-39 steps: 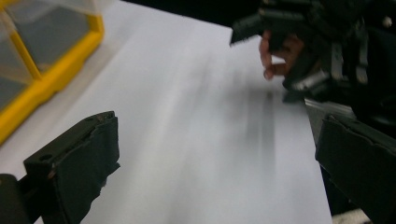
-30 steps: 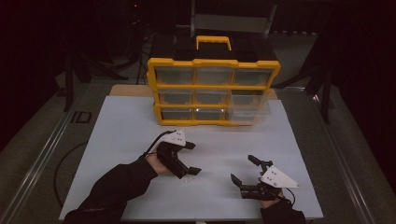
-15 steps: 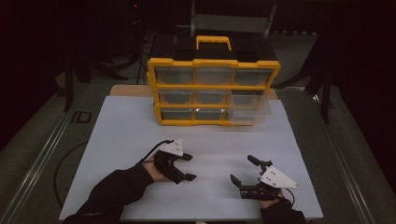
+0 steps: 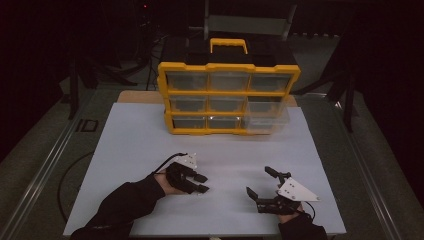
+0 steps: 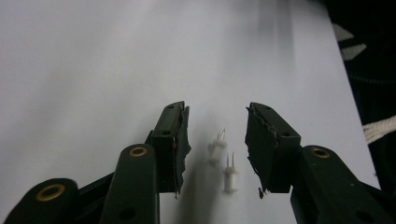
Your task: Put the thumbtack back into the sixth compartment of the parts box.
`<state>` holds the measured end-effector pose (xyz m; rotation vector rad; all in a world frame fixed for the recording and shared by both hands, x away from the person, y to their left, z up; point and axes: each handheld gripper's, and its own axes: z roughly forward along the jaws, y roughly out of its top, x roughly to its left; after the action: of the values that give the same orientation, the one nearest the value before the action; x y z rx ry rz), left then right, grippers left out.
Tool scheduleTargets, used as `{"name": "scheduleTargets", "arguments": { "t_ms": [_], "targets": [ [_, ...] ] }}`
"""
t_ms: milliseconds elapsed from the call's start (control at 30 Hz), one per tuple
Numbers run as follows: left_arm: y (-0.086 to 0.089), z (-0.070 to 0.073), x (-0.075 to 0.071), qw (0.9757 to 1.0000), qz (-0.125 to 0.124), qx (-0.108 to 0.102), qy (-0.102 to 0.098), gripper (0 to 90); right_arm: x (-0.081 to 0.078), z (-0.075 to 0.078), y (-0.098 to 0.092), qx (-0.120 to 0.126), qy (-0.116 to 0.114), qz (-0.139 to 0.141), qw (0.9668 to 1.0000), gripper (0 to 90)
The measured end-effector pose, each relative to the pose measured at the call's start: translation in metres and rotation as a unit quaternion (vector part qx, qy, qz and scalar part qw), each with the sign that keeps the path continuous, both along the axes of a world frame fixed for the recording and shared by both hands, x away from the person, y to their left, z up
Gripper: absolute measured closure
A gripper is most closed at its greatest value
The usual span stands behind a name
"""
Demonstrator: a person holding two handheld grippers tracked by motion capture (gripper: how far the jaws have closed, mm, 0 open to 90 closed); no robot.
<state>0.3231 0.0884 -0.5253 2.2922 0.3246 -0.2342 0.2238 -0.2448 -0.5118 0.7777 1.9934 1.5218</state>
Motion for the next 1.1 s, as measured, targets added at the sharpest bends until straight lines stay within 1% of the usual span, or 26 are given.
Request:
{"name": "scheduleTargets", "arguments": {
  "t_ms": [33,67,100,167,200,300,367,400,433,467,533,600,633,700,733,767,833,967,1033,1100],
  "targets": [
    [-0.001,-0.002,0.0,1.0,-0.004,0.004,0.001,58.6,0.0,0.0,0.0,0.0,0.0,0.0,1.0,9.6],
    [-0.001,-0.002,-0.001,1.0,-0.006,0.006,0.002,61.8,0.0,0.0,0.0,0.0,-0.001,0.0,1.0,9.6],
    [-0.002,-0.003,-0.001,0.9999,-0.003,0.013,0.0,62.9,0.0,0.0,0.0,0.0,0.0,0.0,1.0,9.6],
    [-0.004,-0.005,-0.001,0.9998,-0.001,0.019,0.0,64.2,0.0,0.0,0.0,0.0,-0.001,-0.001,1.0,9.6],
    [-0.005,-0.007,0.0,0.9996,0.001,0.028,-0.001,66.8,0.0,0.0,0.0,0.0,0.0,0.0,1.0,9.6],
    [-0.005,-0.007,0.0,0.9996,0.002,0.029,-0.003,69.0,0.0,0.0,0.0,0.0,0.0,-0.001,1.0,9.6],
    [-0.006,-0.006,0.0,0.9994,0.001,0.033,-0.008,71.8,0.0,0.0,-0.001,0.0,-0.001,-0.001,1.0,9.6],
    [-0.007,-0.006,0.0,0.9994,-0.002,0.033,-0.008,73.3,0.0,0.0,-0.001,0.0,-0.001,-0.001,1.0,9.6],
    [-0.007,-0.006,0.0,0.9993,-0.002,0.035,-0.01,73.4,0.0,0.0,-0.001,0.0,-0.001,-0.001,1.0,9.6],
    [-0.008,-0.006,0.0,0.9992,-0.001,0.038,-0.014,75.2,0.0,0.0,-0.001,0.0,-0.002,0.0,1.0,9.6],
    [-0.008,-0.006,0.001,0.9991,0.002,0.041,-0.011,79.1,0.0,0.0,0.0,0.0,-0.001,-0.001,1.0,9.6],
    [-0.008,-0.006,0.001,0.9989,0.004,0.044,-0.014,84.5,0.0,0.0,0.0,0.0,-0.001,-0.001,1.0,9.6],
    [-0.008,-0.006,0.002,0.9989,0.004,0.045,-0.014,84.8,0.0,0.0,0.0,0.0,-0.001,-0.001,1.0,9.6],
    [-0.009,-0.005,0.001,0.9984,0.001,0.052,-0.021,85.3,0.0,0.0,-0.001,0.0,-0.001,-0.001,1.0,9.6],
    [-0.009,-0.005,0.001,0.9984,0.001,0.052,-0.021,85.4,0.0,0.0,-0.001,0.0,-0.001,-0.001,1.0,9.6],
    [-0.01,-0.004,0.001,0.998,-0.002,0.057,-0.025,85.4,0.0,0.0,0.0,0.0,-0.001,-0.001,1.0,9.6],
    [-0.011,-0.003,0.0,0.9979,-0.002,0.06,-0.027,86.0,0.0,0.0,0.0,0.0,0.0,-0.001,1.0,9.6],
    [-0.011,-0.002,0.0,0.9977,-0.003,0.06,-0.031,86.1,0.0,0.0,-0.001,0.0,-0.002,-0.001,1.0,9.6],
    [-0.01,0.0,0.001,0.9981,-0.002,0.054,-0.03,86.1,0.0,0.0,0.0,0.0,-0.002,-0.001,1.0,9.6],
    [-0.009,0.003,0.001,0.9982,0.001,0.05,-0.035,86.1,0.0,0.0,-0.001,0.001,-0.002,-0.001,1.0,9.5]
  ]
}}
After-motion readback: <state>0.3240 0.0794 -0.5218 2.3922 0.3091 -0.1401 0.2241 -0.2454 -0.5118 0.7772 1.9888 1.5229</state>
